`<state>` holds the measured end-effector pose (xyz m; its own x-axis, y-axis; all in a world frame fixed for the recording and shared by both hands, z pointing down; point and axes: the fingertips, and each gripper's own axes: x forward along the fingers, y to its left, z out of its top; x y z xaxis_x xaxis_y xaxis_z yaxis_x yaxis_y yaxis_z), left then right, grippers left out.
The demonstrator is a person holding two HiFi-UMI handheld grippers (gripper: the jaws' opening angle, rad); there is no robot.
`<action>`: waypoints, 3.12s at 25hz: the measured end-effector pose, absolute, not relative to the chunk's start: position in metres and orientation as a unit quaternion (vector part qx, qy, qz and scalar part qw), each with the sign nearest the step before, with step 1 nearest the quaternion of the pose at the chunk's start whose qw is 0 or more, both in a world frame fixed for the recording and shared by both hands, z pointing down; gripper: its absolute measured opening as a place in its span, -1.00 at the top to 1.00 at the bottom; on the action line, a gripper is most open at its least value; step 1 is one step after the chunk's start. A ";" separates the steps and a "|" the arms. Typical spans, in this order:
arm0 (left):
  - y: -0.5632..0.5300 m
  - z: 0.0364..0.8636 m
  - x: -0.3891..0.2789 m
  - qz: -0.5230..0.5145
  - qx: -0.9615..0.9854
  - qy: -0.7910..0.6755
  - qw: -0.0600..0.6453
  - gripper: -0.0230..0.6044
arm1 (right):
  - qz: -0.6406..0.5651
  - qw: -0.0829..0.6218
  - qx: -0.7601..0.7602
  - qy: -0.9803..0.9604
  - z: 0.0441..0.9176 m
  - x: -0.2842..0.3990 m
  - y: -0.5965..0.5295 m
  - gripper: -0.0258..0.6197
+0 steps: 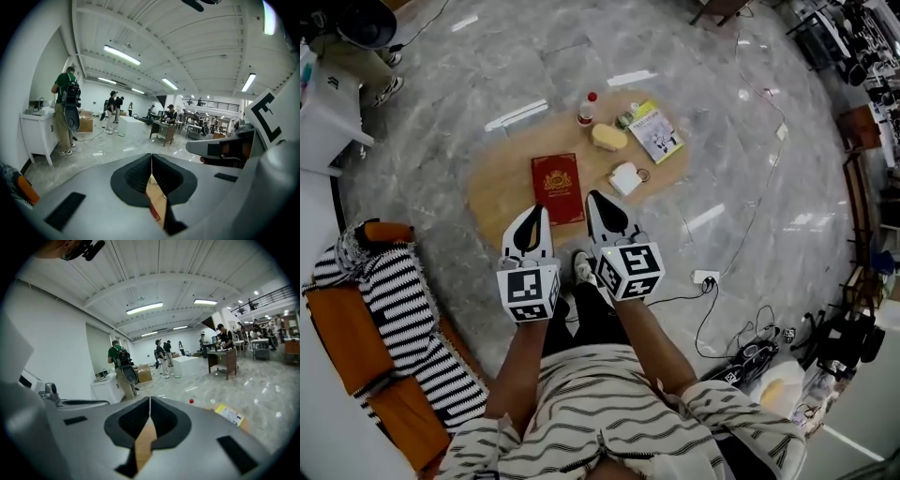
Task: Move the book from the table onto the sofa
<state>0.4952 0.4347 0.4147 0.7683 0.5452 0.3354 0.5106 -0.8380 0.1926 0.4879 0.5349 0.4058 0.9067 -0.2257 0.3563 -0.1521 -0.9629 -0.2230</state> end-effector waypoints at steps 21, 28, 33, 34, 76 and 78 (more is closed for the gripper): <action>0.448 0.565 0.528 0.309 0.913 0.248 0.101 0.67 | -0.274 0.148 -0.946 0.094 0.552 0.526 0.561 0.64; 0.448 0.615 0.530 0.337 0.903 0.245 0.106 0.54 | -0.303 0.159 -0.935 0.096 0.605 0.532 0.562 0.47; 0.447 0.650 0.531 0.355 0.897 0.237 0.111 0.45 | -0.320 0.161 -0.929 0.091 0.640 0.532 0.566 0.40; 0.449 0.657 0.531 0.359 0.896 0.238 0.111 0.42 | -0.324 0.162 -0.928 0.092 0.647 0.532 0.566 0.38; 0.466 0.876 0.566 0.484 0.828 0.249 0.135 -0.19 | -0.461 0.212 -0.854 0.116 0.873 0.559 0.577 -0.26; 0.467 0.881 0.566 0.490 0.824 0.250 0.136 -0.20 | -0.466 0.213 -0.851 0.117 0.878 0.559 0.577 -0.26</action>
<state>0.5656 0.4668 0.8809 0.3950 0.5448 0.7397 0.2776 -0.8383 0.4692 0.5586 0.5771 0.8778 0.5384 -0.3980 0.7428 -0.0009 -0.8817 -0.4718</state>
